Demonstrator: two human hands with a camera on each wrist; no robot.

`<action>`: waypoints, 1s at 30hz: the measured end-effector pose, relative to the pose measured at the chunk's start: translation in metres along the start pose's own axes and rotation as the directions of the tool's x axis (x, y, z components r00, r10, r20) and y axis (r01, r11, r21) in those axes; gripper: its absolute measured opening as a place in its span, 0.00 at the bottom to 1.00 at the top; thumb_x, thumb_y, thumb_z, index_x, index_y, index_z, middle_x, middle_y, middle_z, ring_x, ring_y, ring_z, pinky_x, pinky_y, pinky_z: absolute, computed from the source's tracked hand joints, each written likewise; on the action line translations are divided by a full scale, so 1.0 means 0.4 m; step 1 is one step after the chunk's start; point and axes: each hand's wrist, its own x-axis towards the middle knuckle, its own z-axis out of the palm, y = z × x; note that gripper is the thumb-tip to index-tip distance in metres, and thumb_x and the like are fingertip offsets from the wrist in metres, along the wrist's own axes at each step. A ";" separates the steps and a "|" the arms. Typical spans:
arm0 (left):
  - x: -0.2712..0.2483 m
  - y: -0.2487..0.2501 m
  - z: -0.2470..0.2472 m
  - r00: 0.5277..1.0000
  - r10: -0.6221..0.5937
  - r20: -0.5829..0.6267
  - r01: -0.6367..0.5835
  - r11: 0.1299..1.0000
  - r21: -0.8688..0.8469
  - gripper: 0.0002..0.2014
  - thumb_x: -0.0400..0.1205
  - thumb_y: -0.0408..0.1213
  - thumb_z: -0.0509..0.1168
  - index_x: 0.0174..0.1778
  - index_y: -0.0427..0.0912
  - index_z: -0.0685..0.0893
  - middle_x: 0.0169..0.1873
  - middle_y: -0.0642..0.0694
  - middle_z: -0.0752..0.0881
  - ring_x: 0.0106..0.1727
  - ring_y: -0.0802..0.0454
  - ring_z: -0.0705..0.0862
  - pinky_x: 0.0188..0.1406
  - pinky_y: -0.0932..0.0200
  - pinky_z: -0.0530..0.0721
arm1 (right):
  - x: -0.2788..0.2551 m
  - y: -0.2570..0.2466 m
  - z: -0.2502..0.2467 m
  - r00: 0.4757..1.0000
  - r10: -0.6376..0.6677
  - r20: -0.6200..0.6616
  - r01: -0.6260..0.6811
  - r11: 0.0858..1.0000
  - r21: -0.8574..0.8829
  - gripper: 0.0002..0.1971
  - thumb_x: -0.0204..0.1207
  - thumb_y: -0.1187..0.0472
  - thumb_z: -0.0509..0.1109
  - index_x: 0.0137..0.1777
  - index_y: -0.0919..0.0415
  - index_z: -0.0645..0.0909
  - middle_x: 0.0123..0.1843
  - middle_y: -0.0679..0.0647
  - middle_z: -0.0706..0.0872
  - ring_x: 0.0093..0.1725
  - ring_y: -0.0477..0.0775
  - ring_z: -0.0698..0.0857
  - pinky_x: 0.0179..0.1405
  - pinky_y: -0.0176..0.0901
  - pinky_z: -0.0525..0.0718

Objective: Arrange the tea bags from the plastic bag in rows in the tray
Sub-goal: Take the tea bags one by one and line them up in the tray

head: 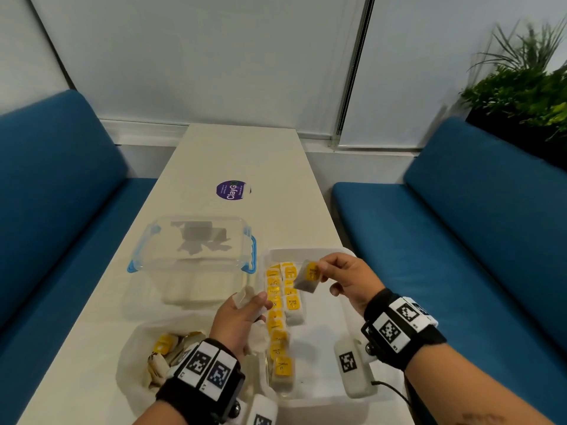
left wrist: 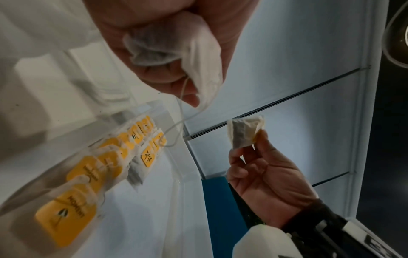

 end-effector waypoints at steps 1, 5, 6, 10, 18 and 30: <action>0.000 -0.002 -0.001 1.000 -0.007 0.000 0.007 1.000 0.000 0.06 0.78 0.36 0.68 0.36 0.41 0.81 0.38 0.41 0.85 0.34 0.50 0.77 0.34 0.59 0.77 | 0.003 0.005 -0.003 1.000 0.024 0.015 -0.024 0.999 0.033 0.10 0.79 0.68 0.65 0.36 0.60 0.79 0.31 0.51 0.82 0.32 0.47 0.77 0.21 0.33 0.70; -0.001 -0.005 -0.004 0.999 -0.040 -0.010 0.040 0.999 -0.016 0.04 0.78 0.36 0.68 0.39 0.41 0.82 0.39 0.43 0.87 0.34 0.51 0.78 0.34 0.58 0.78 | 0.014 0.018 -0.016 0.989 0.123 0.081 -0.137 0.972 0.193 0.10 0.80 0.67 0.63 0.37 0.59 0.79 0.31 0.51 0.84 0.32 0.47 0.79 0.22 0.34 0.71; -0.002 -0.007 -0.005 0.999 -0.043 -0.012 0.043 0.999 -0.018 0.04 0.78 0.36 0.68 0.38 0.41 0.82 0.39 0.43 0.87 0.33 0.51 0.77 0.34 0.58 0.78 | 0.016 0.019 -0.021 0.990 0.124 0.065 -0.129 0.987 0.090 0.09 0.79 0.67 0.65 0.37 0.59 0.80 0.31 0.50 0.84 0.32 0.46 0.78 0.23 0.33 0.70; 0.004 -0.008 -0.013 0.998 -0.053 -0.028 0.053 0.999 -0.009 0.06 0.77 0.35 0.69 0.34 0.41 0.83 0.37 0.41 0.85 0.32 0.50 0.77 0.37 0.56 0.79 | 0.029 0.024 -0.017 0.992 0.122 0.027 -0.112 0.962 -0.248 0.09 0.78 0.66 0.68 0.36 0.58 0.80 0.31 0.52 0.82 0.30 0.46 0.77 0.21 0.34 0.69; 0.006 -0.007 -0.013 0.997 -0.078 -0.028 0.078 0.997 -0.020 0.04 0.78 0.35 0.69 0.38 0.41 0.82 0.38 0.43 0.87 0.34 0.50 0.77 0.41 0.54 0.79 | 0.044 0.064 0.050 0.895 0.438 0.089 -0.243 0.644 -0.725 0.08 0.82 0.65 0.60 0.41 0.56 0.75 0.24 0.48 0.81 0.18 0.38 0.78 0.14 0.28 0.69; 0.011 -0.004 -0.036 0.993 -0.109 -0.040 0.107 0.992 -0.067 0.03 0.78 0.33 0.67 0.40 0.39 0.82 0.37 0.41 0.86 0.31 0.52 0.75 0.37 0.57 0.78 | 0.130 0.120 0.083 0.841 0.541 0.016 -0.320 0.521 -0.792 0.13 0.77 0.66 0.66 0.32 0.55 0.73 0.23 0.47 0.83 0.13 0.38 0.79 0.13 0.27 0.75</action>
